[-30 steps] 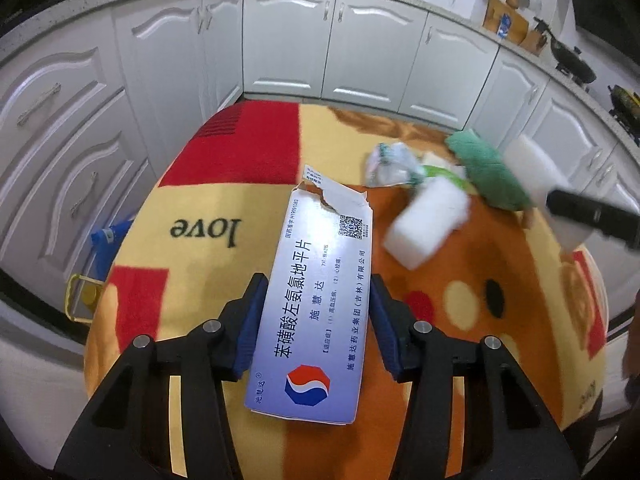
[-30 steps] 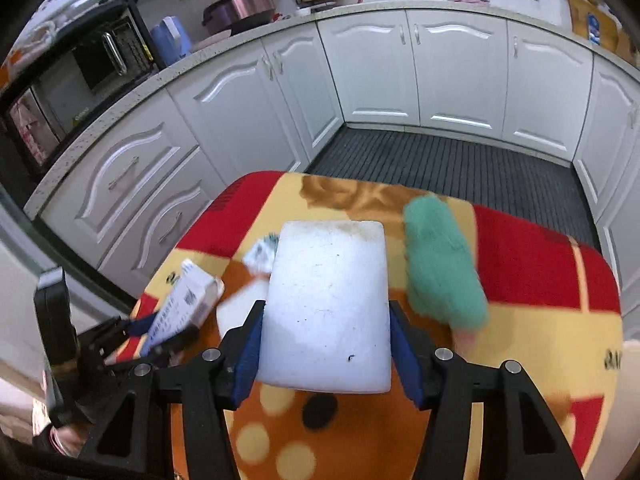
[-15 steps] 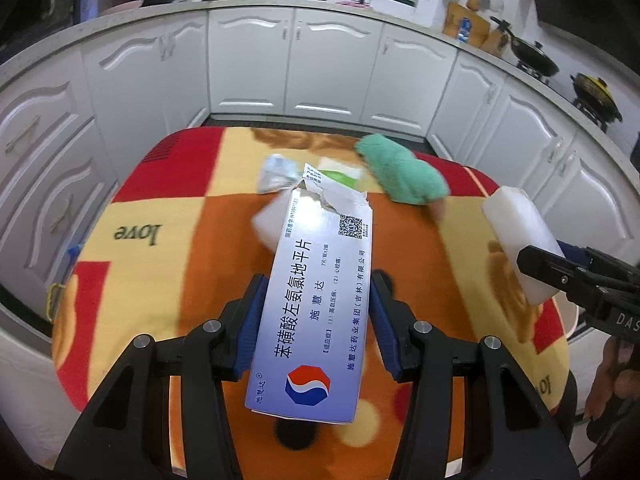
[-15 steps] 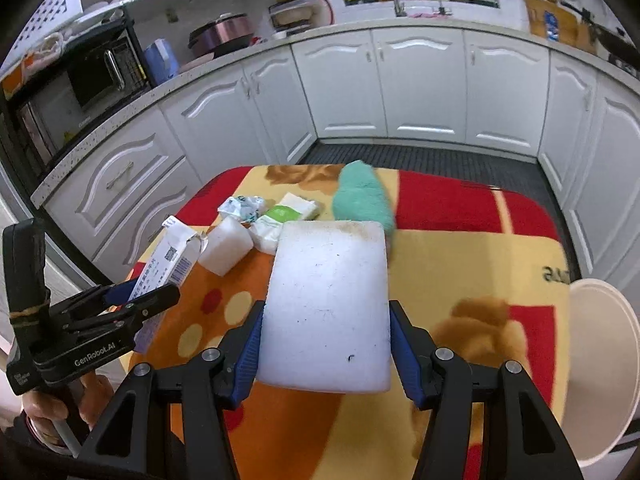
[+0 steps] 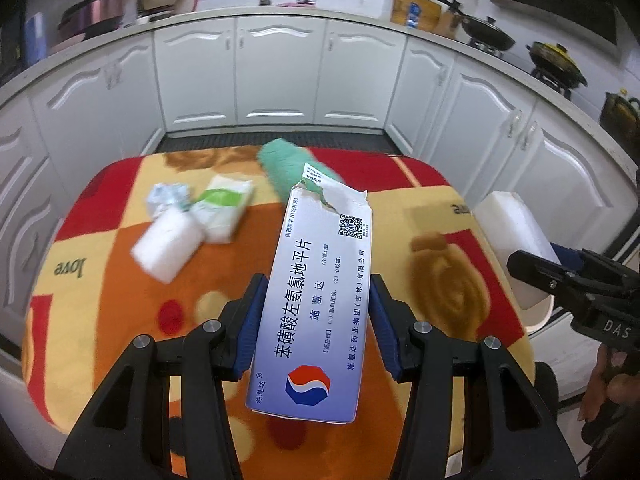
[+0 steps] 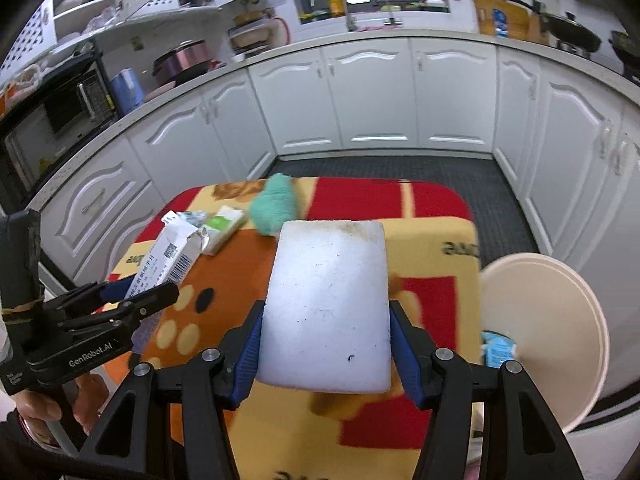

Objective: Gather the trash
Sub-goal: 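Carry the medicine box and foam block with both tools over the bucket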

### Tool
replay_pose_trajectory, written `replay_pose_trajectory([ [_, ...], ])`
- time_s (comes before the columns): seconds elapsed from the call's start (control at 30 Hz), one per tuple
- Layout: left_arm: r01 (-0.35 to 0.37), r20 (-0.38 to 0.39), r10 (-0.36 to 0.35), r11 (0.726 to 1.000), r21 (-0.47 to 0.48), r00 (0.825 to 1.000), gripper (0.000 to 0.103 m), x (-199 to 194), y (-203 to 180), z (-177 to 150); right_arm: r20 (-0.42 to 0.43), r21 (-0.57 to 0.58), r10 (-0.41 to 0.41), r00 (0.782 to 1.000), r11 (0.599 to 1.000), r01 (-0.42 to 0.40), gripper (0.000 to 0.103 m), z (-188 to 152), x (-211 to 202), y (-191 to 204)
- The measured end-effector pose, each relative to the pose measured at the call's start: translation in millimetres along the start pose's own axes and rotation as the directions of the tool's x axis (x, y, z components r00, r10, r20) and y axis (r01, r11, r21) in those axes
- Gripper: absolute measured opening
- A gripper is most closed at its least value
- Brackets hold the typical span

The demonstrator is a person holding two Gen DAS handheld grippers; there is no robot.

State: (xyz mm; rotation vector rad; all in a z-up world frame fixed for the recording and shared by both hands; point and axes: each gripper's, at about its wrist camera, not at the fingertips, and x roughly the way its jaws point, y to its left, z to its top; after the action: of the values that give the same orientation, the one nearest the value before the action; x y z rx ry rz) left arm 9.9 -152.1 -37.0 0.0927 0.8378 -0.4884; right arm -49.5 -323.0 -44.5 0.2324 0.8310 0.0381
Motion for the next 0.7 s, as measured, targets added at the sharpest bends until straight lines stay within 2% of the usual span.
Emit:
replay_pose_trajectory([
  [0.7, 0.075, -0.034, -0.071, 0.987, 0.143, 0.997, 0.048, 38.1, -104.9, 13.5, 0.000, 0.150, -0.127, 0.992, 0.981, 0.126, 0.057, -27.6, -32.0, -97.4],
])
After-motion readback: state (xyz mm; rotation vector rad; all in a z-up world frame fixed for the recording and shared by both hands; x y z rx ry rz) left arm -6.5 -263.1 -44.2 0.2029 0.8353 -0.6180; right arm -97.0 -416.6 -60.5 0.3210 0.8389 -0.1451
